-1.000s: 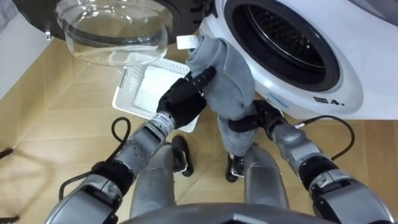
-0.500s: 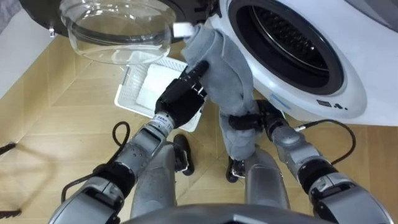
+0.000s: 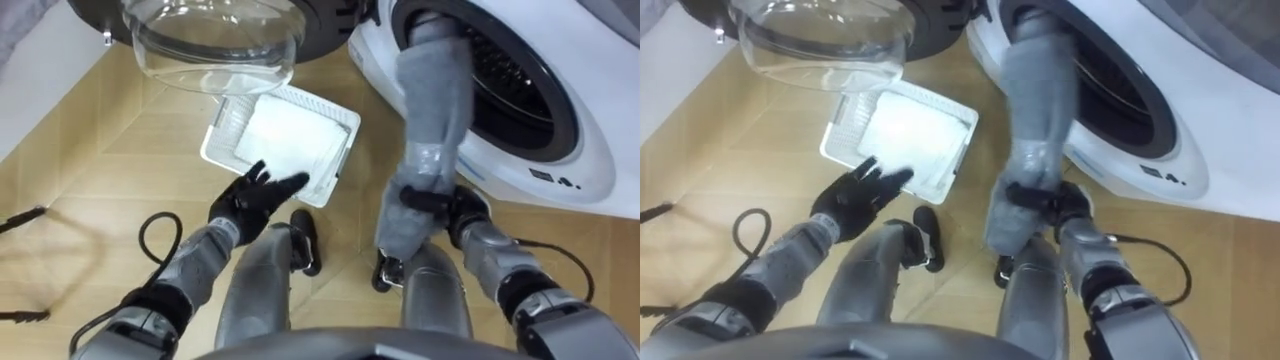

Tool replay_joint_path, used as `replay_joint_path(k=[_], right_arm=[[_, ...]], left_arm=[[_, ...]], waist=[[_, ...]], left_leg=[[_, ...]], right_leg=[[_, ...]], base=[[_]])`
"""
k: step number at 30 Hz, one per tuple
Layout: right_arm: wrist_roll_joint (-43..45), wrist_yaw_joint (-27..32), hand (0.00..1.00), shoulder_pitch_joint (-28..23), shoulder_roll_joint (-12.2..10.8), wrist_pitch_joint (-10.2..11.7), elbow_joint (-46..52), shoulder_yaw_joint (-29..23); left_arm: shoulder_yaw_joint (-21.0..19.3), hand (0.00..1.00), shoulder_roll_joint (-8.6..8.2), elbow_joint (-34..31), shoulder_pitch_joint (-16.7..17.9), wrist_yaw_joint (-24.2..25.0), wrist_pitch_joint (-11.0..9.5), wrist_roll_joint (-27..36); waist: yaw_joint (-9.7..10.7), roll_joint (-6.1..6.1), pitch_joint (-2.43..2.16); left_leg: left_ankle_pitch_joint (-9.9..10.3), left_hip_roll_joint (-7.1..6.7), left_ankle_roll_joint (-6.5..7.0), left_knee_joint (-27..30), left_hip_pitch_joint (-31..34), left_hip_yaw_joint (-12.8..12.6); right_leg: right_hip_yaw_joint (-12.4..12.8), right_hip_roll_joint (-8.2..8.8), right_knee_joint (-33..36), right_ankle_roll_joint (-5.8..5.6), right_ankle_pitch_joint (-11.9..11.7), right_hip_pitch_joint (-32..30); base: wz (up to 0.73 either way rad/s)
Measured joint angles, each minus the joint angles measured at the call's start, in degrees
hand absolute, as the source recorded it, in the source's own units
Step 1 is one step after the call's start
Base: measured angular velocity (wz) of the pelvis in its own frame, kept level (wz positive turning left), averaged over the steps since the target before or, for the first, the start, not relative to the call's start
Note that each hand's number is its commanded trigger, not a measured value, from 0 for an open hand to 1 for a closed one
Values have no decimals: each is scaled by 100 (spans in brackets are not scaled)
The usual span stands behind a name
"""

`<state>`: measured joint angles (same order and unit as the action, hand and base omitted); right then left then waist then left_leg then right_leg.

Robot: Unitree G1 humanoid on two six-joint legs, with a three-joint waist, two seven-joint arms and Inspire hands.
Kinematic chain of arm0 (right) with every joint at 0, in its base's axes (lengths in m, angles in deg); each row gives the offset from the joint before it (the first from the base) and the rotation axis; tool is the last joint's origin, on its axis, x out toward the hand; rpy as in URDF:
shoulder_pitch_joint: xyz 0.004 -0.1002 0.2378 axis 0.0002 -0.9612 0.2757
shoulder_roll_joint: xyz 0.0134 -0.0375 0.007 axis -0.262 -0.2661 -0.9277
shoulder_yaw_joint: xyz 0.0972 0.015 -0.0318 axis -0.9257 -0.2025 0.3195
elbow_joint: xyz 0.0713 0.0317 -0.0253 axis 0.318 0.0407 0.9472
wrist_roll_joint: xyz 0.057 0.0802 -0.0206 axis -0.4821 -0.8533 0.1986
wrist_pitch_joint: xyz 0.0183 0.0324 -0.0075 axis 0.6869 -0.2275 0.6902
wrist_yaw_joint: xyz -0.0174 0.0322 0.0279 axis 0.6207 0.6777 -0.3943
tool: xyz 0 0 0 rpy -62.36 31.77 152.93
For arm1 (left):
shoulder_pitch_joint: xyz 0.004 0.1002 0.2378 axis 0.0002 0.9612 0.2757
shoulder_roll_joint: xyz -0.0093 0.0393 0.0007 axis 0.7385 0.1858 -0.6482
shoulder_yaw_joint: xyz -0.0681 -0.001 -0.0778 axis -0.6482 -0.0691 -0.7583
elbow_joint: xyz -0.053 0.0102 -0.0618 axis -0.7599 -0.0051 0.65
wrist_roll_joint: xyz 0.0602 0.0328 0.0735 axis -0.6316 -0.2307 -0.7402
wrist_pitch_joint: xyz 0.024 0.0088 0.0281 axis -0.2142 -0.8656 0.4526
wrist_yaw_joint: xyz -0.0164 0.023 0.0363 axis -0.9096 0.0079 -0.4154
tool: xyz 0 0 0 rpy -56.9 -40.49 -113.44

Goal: Put towel into washing machine

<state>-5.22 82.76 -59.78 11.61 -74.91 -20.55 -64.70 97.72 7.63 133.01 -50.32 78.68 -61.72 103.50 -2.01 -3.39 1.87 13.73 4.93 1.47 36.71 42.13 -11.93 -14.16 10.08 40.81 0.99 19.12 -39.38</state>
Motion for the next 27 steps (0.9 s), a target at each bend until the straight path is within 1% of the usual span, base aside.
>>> replay_joint_path(k=[1,2,3,4,6,7,8,9,13,15,17,18,19,20,21,22,23,25,27], right_arm=[[-93,8,100,32,19,-2,-19,-61],[-304,22,100,124,63,-4,-72,-168],[-515,25,100,198,129,-13,-125,-267],[-620,23,100,211,166,-14,-125,-318],[-887,44,100,239,268,-17,-125,-538],[-948,49,100,254,293,-19,-126,-561],[-1105,48,100,299,348,-31,-151,-570],[-1287,51,100,335,424,-62,-183,-584],[-1764,102,100,563,648,-68,-311,-653],[-2309,100,100,717,785,-189,-302,-718],[-2688,107,100,892,864,-203,-298,-750],[-2928,125,100,994,884,-328,-305,-905],[-3024,132,100,1023,883,-378,-309,-944],[-3208,141,100,1079,885,-455,-310,-1034],[-3384,149,100,1139,889,-567,-305,-1162],[-3460,161,100,1176,889,-619,-305,-1203],[-3632,208,100,1268,889,-716,-304,-1222],[-3917,236,100,1472,893,-782,-304,-1225],[-4327,324,100,1707,896,-893,-268,-1402]], left_arm=[[-3,0,11,33,-5,-59,-5,-134],[-12,0,29,86,-57,-208,-6,-380],[-12,0,41,102,-65,-334,-10,-615],[-14,0,53,102,-60,-391,-10,-709],[-23,0,144,99,-12,-555,-12,-928],[-23,0,175,99,-4,-604,-14,-952],[-22,0,246,101,17,-672,-14,-998],[-22,0,281,115,33,-766,-14,-1014],[-24,0,303,154,48,-978,-15,-1026],[-83,0,307,149,87,-1083,-16,-1085],[-154,0,307,128,121,-1187,-16,-1183],[-172,0,307,123,125,-1259,-16,-1194],[-182,0,307,124,128,-1274,-16,-1196],[-212,0,314,115,144,-1272,-18,-1210],[-253,0,331,94,176,-1274,-25,-1275],[-259,0,349,76,196,-1278,-26,-1315],[-257,0,401,23,239,-1277,-28,-1360],[-258,0,465,10,248,-1276,-31,-1376],[-304,0,519,-45,268,-1280,-33,-1479]], waist=[[2,10,7],[10,50,33],[18,70,46],[19,83,54],[18,135,83],[15,162,100],[16,205,127],[10,237,127],[6,254,125],[4,322,117],[10,330,119],[25,342,118],[30,356,118],[47,389,120],[59,447,120],[79,481,120],[116,561,114],[173,632,114],[239,732,106]], left_leg=[[-3,-8,4,1,12,-6],[-18,-43,12,0,29,-11],[-23,-63,20,10,57,-11],[-24,-68,21,21,68,-10],[-23,-65,21,98,130,27],[-23,-66,21,98,131,34],[-23,-69,21,100,137,46],[-24,-70,22,103,150,32],[-43,-72,56,116,225,27],[-58,-79,72,107,235,-39],[-69,-78,73,111,250,-46],[-80,-82,77,118,252,-45],[-85,-83,79,120,247,-46],[-90,-90,84,128,243,-46],[-98,-118,91,135,242,-49],[-106,-132,96,135,242,-48],[-112,-155,106,150,252,-56],[-118,-149,117,232,328,-45],[-128,-165,143,299,384,-43]], right_leg=[[0,8,4,-2,1,-11],[3,44,33,-9,6,-49],[-2,67,56,-20,13,-74],[-7,77,67,-26,17,-79],[-32,79,72,-36,24,-77],[-34,81,70,-36,24,-77],[-36,81,71,-37,24,-82],[-28,79,74,-38,24,-97],[-16,82,103,-46,19,-180],[23,124,205,-33,28,-264],[22,135,226,-30,30,-291],[16,168,249,-29,30,-296],[16,175,266,-28,30,-296],[19,175,297,-26,32,-297],[34,180,316,-26,32,-311],[44,192,331,-26,32,-317],[68,212,385,-26,32,-358],[71,218,409,-34,34,-396],[80,240,465,-62,18,-453]], base=[[7],[6],[7],[9],[9],[4],[0],[0],[0],[0],[-2],[3],[7],[3],[0],[0],[0],[0],[2]])
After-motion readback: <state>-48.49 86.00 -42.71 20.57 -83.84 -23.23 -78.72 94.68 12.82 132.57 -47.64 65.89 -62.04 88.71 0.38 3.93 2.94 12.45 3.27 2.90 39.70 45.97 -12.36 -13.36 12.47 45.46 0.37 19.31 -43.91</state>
